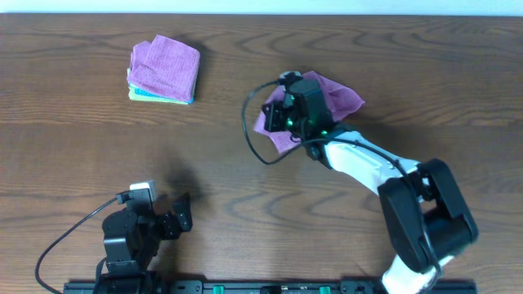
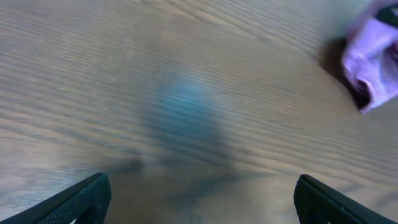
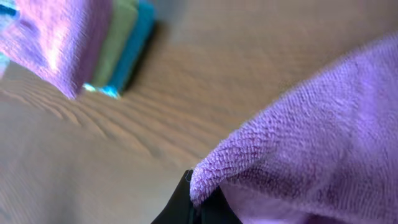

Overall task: Fold the cloth
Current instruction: 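Drag the pink cloth leftward across the table with the right gripper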

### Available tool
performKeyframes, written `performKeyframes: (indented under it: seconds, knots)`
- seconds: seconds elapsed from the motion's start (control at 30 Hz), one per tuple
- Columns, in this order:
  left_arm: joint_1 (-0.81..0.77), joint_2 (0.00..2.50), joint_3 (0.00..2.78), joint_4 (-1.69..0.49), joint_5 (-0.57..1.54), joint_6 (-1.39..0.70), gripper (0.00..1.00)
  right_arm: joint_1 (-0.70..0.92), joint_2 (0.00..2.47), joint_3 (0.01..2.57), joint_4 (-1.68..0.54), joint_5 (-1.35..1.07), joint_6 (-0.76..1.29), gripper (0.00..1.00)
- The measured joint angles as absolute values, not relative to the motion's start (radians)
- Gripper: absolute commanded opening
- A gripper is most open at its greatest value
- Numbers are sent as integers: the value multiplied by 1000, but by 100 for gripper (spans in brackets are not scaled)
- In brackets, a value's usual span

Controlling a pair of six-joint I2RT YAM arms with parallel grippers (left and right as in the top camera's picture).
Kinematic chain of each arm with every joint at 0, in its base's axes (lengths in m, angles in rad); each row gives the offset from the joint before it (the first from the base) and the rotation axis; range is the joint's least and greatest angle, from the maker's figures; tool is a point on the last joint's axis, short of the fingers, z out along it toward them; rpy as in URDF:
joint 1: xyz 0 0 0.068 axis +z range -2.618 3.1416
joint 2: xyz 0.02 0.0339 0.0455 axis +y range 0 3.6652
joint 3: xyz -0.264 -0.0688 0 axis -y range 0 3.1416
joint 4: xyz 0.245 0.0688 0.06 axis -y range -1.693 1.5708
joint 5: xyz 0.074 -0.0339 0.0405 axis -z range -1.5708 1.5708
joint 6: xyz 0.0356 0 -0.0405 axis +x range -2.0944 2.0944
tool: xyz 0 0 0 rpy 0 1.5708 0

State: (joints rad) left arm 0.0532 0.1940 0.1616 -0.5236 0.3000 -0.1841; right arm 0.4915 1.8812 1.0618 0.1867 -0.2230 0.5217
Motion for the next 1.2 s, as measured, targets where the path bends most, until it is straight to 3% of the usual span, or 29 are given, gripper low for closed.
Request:
performKeyframes:
  seconds: [0.3, 0.33, 0.37, 0.4, 0.43, 0.53, 0.83, 1.07, 1.2]
  knots:
    - [53, 195, 164, -525, 396, -184, 95, 527, 2177, 1331, 236, -182, 491, 4]
    - [53, 195, 164, -525, 404, -184, 95, 528, 2212, 1367, 233, -179, 486, 9]
    - [53, 195, 164, -525, 410, -184, 95, 529, 2239, 1399, 233, -172, 481, 25]
    - [53, 195, 165, -525, 414, -184, 95, 530, 2267, 1431, 233, -168, 472, 50]
    - [53, 195, 165, -525, 417, -184, 95, 530, 2284, 1454, 231, -163, 466, 59]
    - [53, 195, 165, -525, 420, -184, 95, 530, 2294, 1490, 196, -162, 456, 68]
    - [53, 195, 165, -525, 421, -184, 95, 532, 2227, 1523, 60, -194, 455, 78]
    - [53, 196, 165, -526, 427, -184, 95, 532, 2028, 1528, -283, -135, 444, 80]
    - [53, 196, 165, -527, 431, -184, 95, 532, 1949, 1536, -435, -23, 318, 85]
